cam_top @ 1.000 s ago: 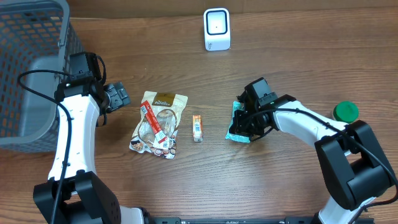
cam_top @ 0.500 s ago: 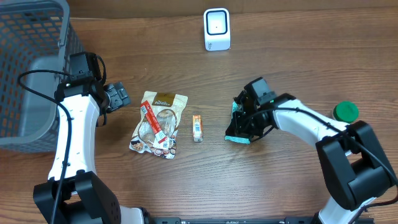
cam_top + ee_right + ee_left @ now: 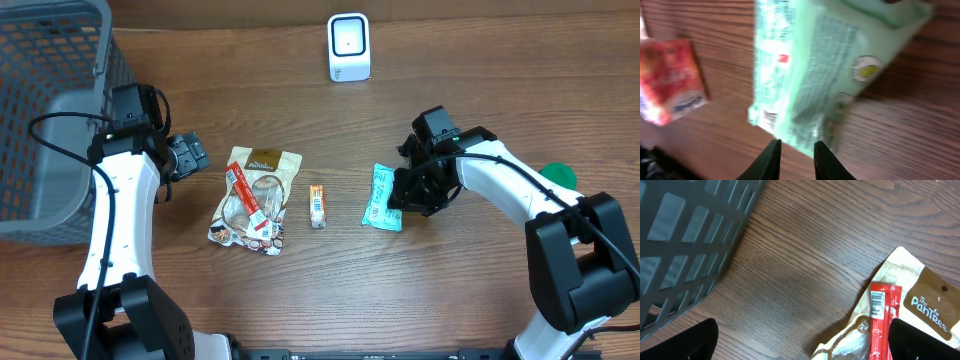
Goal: Scan the item barcode
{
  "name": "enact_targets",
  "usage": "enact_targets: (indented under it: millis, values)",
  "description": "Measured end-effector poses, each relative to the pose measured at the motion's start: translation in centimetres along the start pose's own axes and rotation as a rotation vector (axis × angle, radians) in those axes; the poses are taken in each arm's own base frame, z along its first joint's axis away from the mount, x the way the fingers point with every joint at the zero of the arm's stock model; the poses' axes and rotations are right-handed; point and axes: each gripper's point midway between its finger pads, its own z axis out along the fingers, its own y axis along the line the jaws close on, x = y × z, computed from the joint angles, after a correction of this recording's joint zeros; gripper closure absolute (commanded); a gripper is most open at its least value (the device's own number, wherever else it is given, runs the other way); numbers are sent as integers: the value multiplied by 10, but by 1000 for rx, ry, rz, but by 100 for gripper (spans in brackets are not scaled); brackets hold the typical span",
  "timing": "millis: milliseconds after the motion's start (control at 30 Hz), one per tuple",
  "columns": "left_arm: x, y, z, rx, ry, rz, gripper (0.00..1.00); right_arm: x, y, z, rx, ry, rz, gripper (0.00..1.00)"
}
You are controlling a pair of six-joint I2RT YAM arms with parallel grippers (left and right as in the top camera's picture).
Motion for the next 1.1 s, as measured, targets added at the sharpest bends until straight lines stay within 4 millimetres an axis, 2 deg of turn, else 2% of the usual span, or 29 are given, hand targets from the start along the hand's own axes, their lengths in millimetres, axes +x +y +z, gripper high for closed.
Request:
enact_targets:
  millis: [333,533,800,967,1100]
  values:
    - [0,0,0,0,0,0,0,0,-7,5,112,-23,-46,71]
    - [0,0,0,0,0,0,0,2,-4,9,125,-27,-70,70]
    - [0,0,0,0,0,0,0,12,-14,23,124,-24,-73,69]
    - [0,0,0,0,0,0,0,25,-17,21,137,25,-54,60]
    - [0,0,0,0,0,0,0,29,-15,9,159,63,-37,48]
